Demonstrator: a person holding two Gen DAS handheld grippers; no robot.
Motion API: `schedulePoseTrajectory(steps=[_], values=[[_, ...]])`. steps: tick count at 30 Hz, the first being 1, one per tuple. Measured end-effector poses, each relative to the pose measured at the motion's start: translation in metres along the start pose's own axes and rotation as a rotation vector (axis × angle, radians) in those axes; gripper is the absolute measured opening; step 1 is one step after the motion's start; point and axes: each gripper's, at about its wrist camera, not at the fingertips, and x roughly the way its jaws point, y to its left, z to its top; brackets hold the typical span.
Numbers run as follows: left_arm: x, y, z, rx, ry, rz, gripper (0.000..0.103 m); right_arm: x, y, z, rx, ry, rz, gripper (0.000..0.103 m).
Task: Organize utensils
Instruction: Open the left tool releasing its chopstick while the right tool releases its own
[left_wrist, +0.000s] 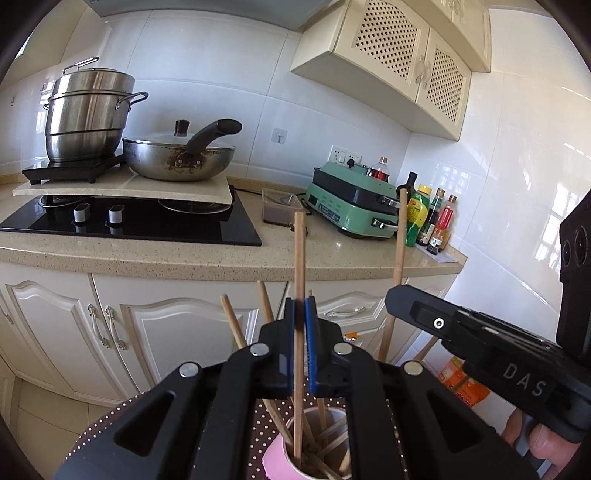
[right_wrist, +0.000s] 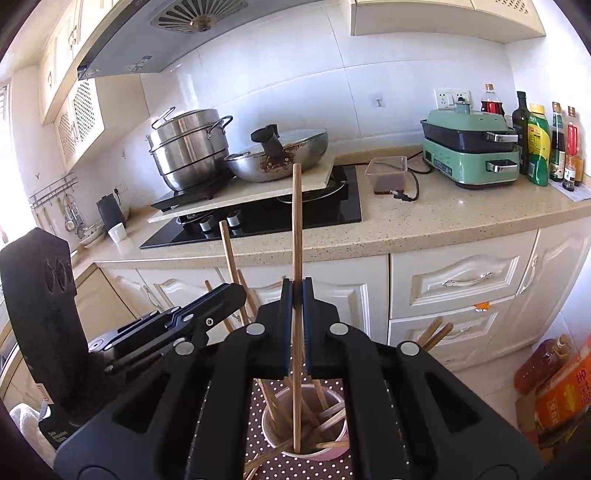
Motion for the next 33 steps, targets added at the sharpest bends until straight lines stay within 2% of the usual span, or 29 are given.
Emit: schedulePoseTrajectory(steps=[7,9,16,24,29,33], values=[[-0.006,0.001,-0.004,0.007,0.031,0.009,0.008,-0.004,0.005,-0.007,-0.006,0.017,-0.007,0.005],[-0.008,0.003,-0.005,0.011,0.035,0.017,0.024,-0.006,0.005,-0.010,-0.008,0.022,-0.012,0.005],[-0.021,0.007,-0.008,0.016,0.037,0.037,0.025,-0.012,0.007,-0.018,-0.011,0.036,-0.029,0.006],[-0.038,0.014,-0.011,0.024,0.038,0.067,0.035,-0.017,0.011,-0.032,-0.022,0.061,-0.052,0.006],[-0.052,0.022,-0.016,0.033,0.042,0.105,0.038,-0.020,0.011,-0.040,-0.017,0.086,-0.068,0.006],[-0.062,0.032,-0.019,0.004,0.049,0.121,0.040,-0.023,0.012,-0.046,-0.007,0.098,-0.076,0.006]])
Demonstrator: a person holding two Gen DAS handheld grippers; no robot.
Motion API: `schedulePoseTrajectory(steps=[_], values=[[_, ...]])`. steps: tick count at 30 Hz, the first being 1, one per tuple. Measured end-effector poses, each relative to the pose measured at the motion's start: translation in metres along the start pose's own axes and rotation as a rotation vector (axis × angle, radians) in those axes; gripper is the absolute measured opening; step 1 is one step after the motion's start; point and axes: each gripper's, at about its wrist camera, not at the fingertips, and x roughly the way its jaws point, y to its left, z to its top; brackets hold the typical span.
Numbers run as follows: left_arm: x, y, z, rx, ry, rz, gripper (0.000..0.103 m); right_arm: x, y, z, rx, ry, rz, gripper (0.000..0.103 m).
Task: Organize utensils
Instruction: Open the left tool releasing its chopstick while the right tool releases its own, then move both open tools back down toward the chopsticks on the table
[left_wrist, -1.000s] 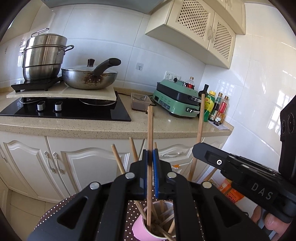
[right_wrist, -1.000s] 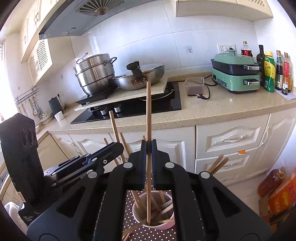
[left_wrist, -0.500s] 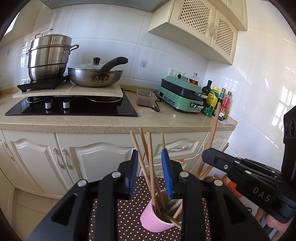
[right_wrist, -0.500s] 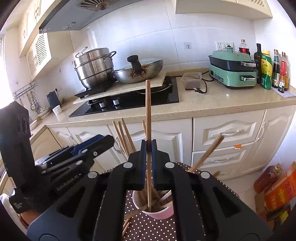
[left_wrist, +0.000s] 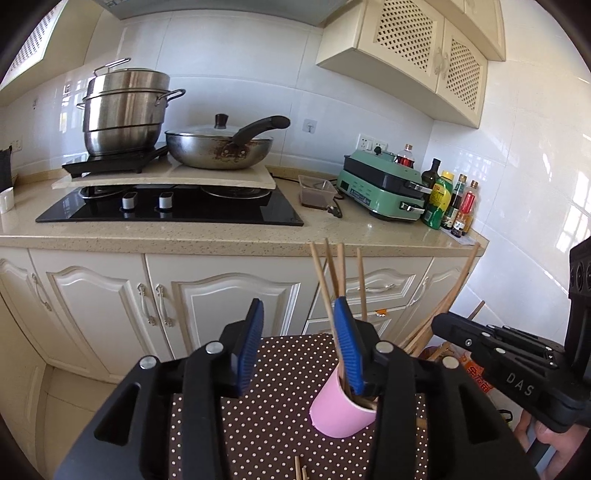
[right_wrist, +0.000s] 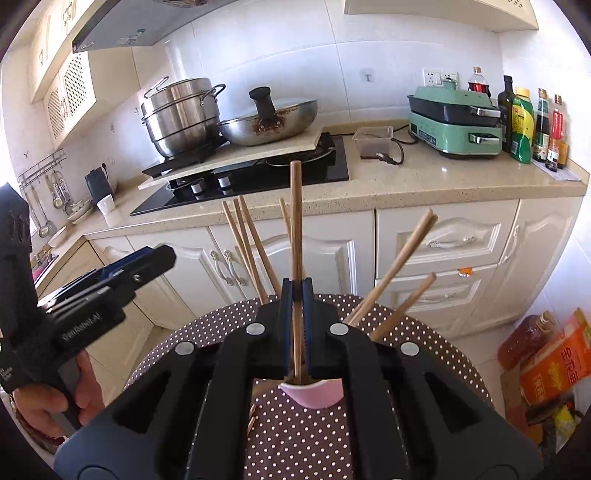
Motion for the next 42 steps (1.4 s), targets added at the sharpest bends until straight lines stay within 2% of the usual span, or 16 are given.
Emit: schedulePoseTrajectory(steps=[18,21,22,31,37,42], values=[[-0.030,0.004,-0.011,0.021,0.036,0.010,0.049,-0.030,0.008,-0.015,0.059,0.035,-0.052,0.008],[-0.034,0.006,-0.012,0.020,0.047,0.008,0.049,-0.036,0.008,-0.016,0.066,0.035,-0.062,0.016],[-0.035,0.006,-0.013,0.020,0.052,0.008,0.049,-0.039,0.008,-0.016,0.069,0.031,-0.063,0.022],[-0.038,0.013,-0.029,0.044,0.126,0.014,0.049,-0.061,0.012,-0.032,0.082,0.037,-0.086,0.023],[-0.028,0.022,-0.055,0.064,0.265,0.002,0.049,-0.059,0.015,-0.058,0.110,0.103,-0.097,0.023],[-0.006,0.038,-0.097,0.060,0.524,-0.031,0.049,-0.044,0.022,-0.086,0.116,0.204,-0.096,0.023]])
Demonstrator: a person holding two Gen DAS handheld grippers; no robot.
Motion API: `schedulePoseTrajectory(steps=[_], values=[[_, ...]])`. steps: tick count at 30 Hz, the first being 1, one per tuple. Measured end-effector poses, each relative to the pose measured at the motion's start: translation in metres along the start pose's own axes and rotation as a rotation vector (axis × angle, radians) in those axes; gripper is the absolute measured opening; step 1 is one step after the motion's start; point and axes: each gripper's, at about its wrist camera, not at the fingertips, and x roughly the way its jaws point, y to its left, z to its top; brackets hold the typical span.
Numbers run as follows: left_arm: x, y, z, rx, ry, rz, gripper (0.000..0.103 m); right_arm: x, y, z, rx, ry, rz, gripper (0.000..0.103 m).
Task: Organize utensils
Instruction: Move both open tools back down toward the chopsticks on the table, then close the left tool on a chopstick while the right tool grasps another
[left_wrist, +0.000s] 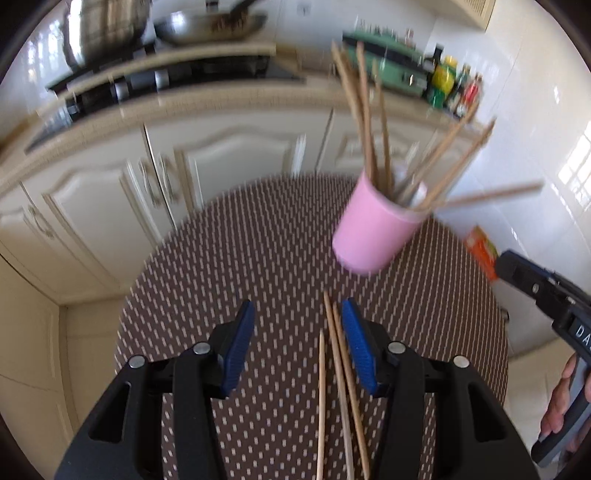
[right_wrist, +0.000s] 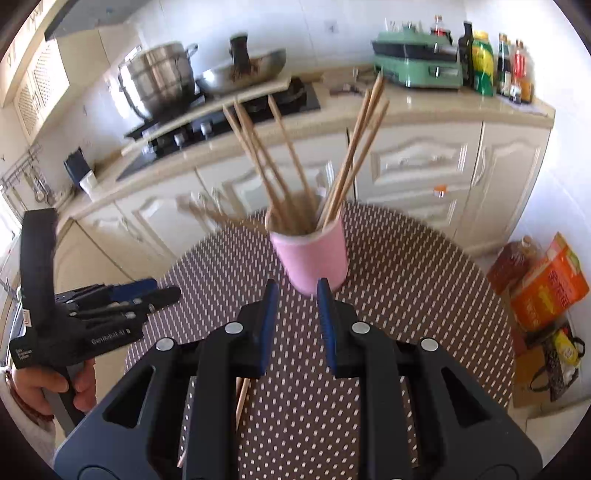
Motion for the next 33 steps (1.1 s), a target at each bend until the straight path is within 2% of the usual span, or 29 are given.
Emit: schedulePoseTrajectory(steps=[5,9,16,18,20,24,29,33], values=[[0.034,0.010,-0.028,-0.026,0.183,-0.031,0.049,0.029,0.007,-0.023,0.024,0.136,0.010,0.023],[0.046,0.003,-0.043,-0.019,0.234,-0.065,0.049,0.044,0.016,-0.038,0.022,0.210,0.030,0.023],[0.069,-0.010,-0.059,0.051,0.320,-0.045,0.027,0.057,0.027,-0.050,0.015,0.289,0.045,0.023],[0.074,-0.012,-0.062,0.051,0.339,-0.048,0.018,0.061,0.029,-0.052,0.016,0.308,0.044,0.023],[0.080,-0.018,-0.066,0.053,0.340,-0.049,0.016,0.066,0.029,-0.053,0.024,0.329,0.044,0.023],[0.082,-0.018,-0.065,0.040,0.330,-0.067,0.003,0.076,0.028,-0.055,0.050,0.378,0.052,0.023],[0.083,0.001,-0.048,-0.013,0.311,-0.022,0.002,0.094,0.034,-0.057,0.062,0.457,0.062,0.023],[0.082,0.019,-0.038,-0.043,0.305,-0.001,0.001,0.112,0.044,-0.057,0.052,0.509,0.035,0.023]])
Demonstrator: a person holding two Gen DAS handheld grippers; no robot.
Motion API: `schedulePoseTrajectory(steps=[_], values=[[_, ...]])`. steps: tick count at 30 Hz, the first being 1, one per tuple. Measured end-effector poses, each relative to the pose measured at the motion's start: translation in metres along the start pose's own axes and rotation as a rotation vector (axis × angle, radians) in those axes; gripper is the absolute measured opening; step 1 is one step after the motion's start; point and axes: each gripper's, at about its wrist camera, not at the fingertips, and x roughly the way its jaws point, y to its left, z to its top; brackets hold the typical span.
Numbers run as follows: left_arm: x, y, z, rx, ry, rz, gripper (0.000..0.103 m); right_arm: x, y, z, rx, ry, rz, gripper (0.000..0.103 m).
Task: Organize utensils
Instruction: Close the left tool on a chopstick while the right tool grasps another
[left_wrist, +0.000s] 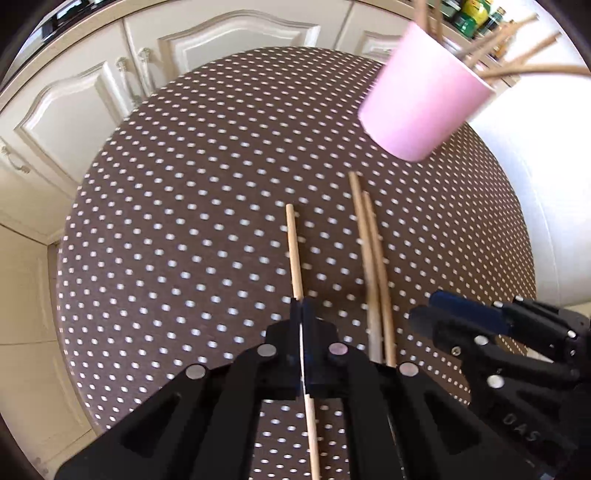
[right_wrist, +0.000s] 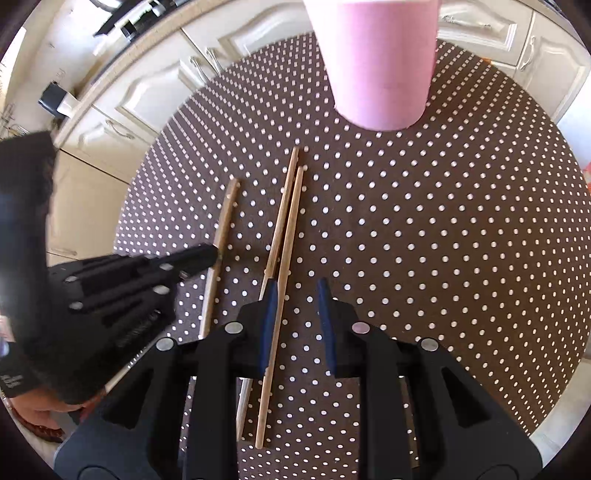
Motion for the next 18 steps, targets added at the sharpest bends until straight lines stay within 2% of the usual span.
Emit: schedulePoseTrajectory(steps=[9,14,18], values=[[-0.001,0.030,0.010,-0.047,0.007,0.012,0.001,0.025,0.031,0.012,-0.068,0.033,-0.104,0.023],[-0.006,0.040,0.013,-0.095,-0.002,-0.056,0.001,0.036,0.061,0.015,-0.150,0.043,-0.189,0.022],[-0.016,0.048,0.015,-0.111,-0.007,-0.118,0.001,0.042,0.074,0.015,-0.156,0.056,-0.193,0.022]])
